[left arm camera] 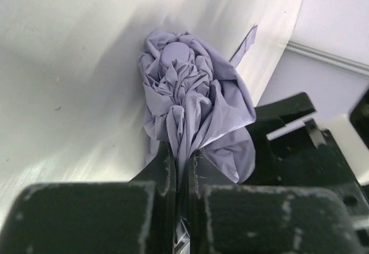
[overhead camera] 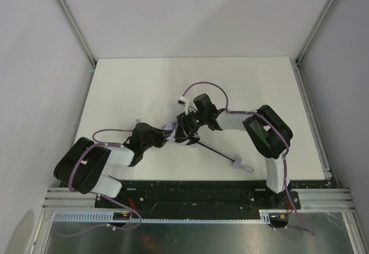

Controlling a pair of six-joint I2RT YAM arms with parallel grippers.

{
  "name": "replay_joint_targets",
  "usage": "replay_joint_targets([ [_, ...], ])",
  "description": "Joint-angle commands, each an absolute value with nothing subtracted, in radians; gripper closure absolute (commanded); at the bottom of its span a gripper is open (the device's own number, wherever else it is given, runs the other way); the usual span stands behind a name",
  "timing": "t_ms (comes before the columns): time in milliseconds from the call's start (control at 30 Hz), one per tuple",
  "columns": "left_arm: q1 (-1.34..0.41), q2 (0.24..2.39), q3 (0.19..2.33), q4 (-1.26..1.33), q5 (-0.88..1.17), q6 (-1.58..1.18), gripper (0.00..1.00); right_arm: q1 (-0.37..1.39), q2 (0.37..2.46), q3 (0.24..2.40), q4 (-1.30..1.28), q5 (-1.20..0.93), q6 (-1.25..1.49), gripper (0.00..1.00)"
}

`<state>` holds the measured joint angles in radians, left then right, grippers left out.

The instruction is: Put away the umbrella

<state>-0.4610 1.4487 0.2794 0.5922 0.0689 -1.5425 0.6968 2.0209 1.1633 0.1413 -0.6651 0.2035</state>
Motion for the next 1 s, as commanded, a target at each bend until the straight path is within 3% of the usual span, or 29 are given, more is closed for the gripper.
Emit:
replay_joint_targets([
  [0,-0.481,1.469,0.214,0.373,0.034,-1.488,1.0,0.788,1.883,1.151,-0.058,-0.318,0.081,0.25],
  [200,-0.482,1.473,0.251,0.314,0.074,-1.513,1.0,0.926,1.825,1.151,-0.13,0.027,-0.074,0.15],
  [400,-0.482,1.457,0.277,0.255,0.081,-1.521,1.0,1.035,1.919,1.151,-0.093,0.35,-0.155,0.2],
  [467,-0.481,1.452,0.29,0.235,0.082,-1.517,1.0,1.036,1.956,1.151,-0.08,0.383,-0.152,0.32],
  [667,-0.478,1.42,0.302,0.212,0.072,-1.487,1.0,0.952,2.016,1.151,-0.113,0.161,-0.14,0.92],
  [733,-0.472,1.396,0.303,0.211,0.061,-1.46,0.99,0.916,2.026,1.151,-0.123,-0.006,-0.15,0.98],
  [767,-0.467,1.381,0.304,0.211,0.057,-1.442,0.92,0.894,2.03,1.151,-0.126,-0.092,-0.152,0.99],
  [900,-0.449,1.313,0.293,0.211,0.036,-1.414,0.4,0.808,2.045,1.151,-0.114,-0.416,-0.154,1.0],
  [967,-0.447,1.295,0.298,0.211,0.028,-1.399,0.28,0.774,2.059,1.151,-0.084,-0.557,-0.141,1.0],
])
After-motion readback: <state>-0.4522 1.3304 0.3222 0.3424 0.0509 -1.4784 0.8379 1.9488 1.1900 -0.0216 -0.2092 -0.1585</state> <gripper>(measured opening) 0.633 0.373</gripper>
